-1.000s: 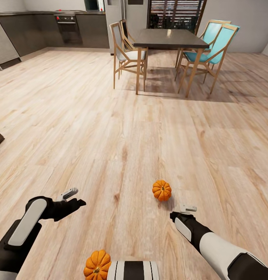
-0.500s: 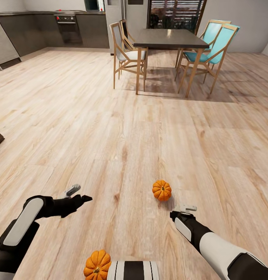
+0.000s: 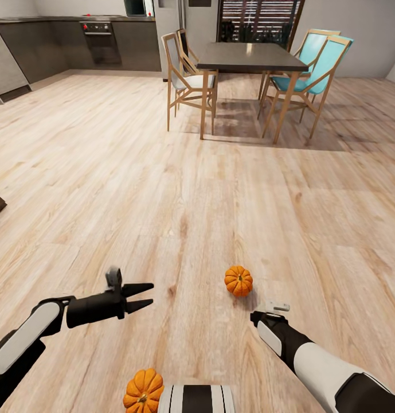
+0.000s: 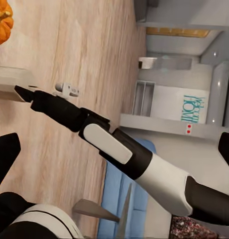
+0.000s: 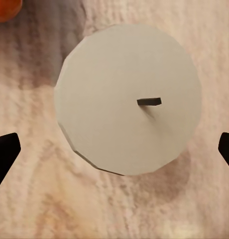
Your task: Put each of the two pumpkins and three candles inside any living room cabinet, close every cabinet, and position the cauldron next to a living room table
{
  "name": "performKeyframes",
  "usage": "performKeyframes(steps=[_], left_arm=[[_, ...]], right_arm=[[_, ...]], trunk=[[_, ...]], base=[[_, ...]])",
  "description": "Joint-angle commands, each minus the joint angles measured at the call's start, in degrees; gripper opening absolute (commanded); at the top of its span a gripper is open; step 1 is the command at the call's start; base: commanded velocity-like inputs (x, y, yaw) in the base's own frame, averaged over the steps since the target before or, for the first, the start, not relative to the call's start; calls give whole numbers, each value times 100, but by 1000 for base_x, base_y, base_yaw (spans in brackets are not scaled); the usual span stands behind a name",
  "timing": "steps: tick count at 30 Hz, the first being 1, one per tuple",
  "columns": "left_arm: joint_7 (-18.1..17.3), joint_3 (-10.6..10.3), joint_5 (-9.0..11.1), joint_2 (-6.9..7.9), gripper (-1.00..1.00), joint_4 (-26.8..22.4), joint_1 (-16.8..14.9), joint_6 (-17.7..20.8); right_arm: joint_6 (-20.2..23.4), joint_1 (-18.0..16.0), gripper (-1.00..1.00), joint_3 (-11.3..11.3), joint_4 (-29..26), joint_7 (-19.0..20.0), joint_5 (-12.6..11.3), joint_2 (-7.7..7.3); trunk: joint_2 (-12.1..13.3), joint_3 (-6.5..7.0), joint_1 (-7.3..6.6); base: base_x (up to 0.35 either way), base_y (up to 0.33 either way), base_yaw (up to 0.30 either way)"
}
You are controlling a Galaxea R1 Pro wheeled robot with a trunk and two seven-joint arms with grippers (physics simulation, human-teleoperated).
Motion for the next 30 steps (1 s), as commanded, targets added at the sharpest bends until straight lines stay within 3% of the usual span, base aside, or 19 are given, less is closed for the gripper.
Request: performKeyframes(steps=[1,6,9,17,22,30], left_arm=[[-109,-27,-44,11,100,3,-2,1],[-207,-60,-56,15,100,4,3,0],[-212,-61,-57,20,100,4,3,0],[-213,-62,-59,22,100,9,3,0],[-213,-62,-64,22,100,5,3,0],[-213,-62,-65,22,100,9,3,0]], right_arm=[[42,-3,100,48,-16,-40,-25,-5],[-3,-1,100,41,-9,-40,-32,-10],[-91,-3,100,36,-6,-47,-33,-13],[-121,1,100,-230,-5,-41,-30,-14],[-125,-1,100,-240,-5,-40,-29,-14],[-125,-1,100,-242,-5,-40,-30,-14]], trunk=[[-2,-4,-1],[-2,-4,-1],[-6,-70,7],[-7,-93,9],[-12,-181,20],[-12,-181,20]], base=[[0,0,0],[0,0,0],[0,0,0],[0,0,0],[0,0,0],[0,0,0]])
